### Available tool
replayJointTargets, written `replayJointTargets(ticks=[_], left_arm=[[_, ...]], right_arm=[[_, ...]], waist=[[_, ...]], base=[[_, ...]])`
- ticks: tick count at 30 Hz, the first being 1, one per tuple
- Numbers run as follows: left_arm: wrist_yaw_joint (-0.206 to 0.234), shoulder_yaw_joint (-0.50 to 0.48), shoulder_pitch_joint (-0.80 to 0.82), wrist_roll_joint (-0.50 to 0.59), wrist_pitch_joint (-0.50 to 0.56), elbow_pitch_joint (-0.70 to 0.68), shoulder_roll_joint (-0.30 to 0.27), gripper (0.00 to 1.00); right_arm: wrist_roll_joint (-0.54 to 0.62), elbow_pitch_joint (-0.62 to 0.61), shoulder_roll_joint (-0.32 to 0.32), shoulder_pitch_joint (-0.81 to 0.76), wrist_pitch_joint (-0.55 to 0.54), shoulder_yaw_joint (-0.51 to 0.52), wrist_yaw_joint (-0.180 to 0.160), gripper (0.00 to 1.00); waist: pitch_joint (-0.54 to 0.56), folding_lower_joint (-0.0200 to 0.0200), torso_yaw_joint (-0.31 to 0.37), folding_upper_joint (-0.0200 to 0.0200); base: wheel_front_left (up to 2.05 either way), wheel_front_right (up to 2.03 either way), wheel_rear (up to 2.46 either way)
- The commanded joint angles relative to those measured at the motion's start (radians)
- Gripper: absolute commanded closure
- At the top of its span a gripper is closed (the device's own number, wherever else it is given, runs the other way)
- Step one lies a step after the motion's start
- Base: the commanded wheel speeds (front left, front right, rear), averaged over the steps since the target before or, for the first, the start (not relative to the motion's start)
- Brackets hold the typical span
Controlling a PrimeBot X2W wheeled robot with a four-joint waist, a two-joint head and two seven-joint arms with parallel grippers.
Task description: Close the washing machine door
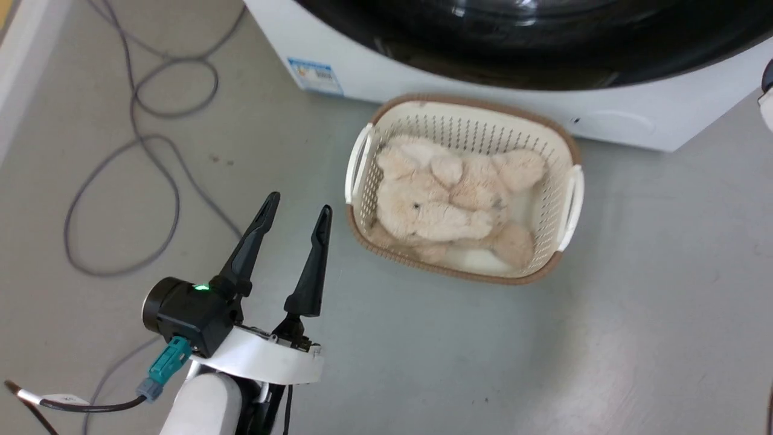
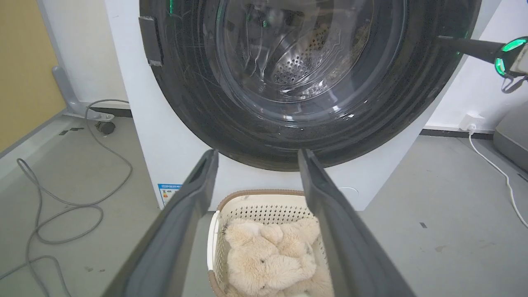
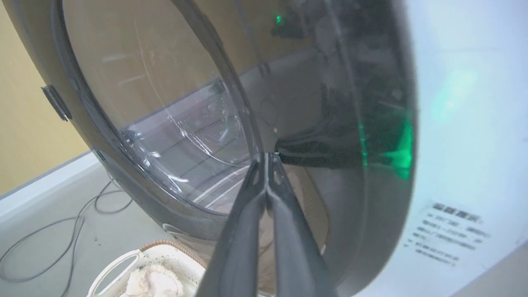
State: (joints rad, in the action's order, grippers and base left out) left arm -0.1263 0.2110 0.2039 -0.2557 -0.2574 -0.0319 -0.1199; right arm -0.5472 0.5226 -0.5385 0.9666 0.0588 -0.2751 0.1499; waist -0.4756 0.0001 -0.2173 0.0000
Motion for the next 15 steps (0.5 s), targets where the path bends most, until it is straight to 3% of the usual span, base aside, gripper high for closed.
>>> replayJointTargets(ticks=[1,10,15], left_arm=[[-0.004,-0.007,-0.005,0.0,-0.004,0.003,0.003,0.0],[-0.004,-0.053,-0.079,-0.009,-0.004,0.059,0.009,0.0],[-0.004,-0.114,-0.134,-0.009,-0.004,0.081,0.014,0.0]], right_arm=[[-0.024,0.013,-0.008,-0.008,0.025,0.024,-0.019,1.0],[-0.052,-0.039,0.026,-0.264,0.151,-0.013,-0.019,1.0],[-0.003,-0.112,0.092,-0.408,0.181,0.047,-0.019,1.0]], waist=[[0.039,-0.0001,0.016,0.0],[0.227,-0.0001,0.083,0.0],[0.308,-0.0001,0.136,0.0]], base=[[0.0,0.0,0.0],[0.0,0.0,0.0],[0.0,0.0,0.0]])
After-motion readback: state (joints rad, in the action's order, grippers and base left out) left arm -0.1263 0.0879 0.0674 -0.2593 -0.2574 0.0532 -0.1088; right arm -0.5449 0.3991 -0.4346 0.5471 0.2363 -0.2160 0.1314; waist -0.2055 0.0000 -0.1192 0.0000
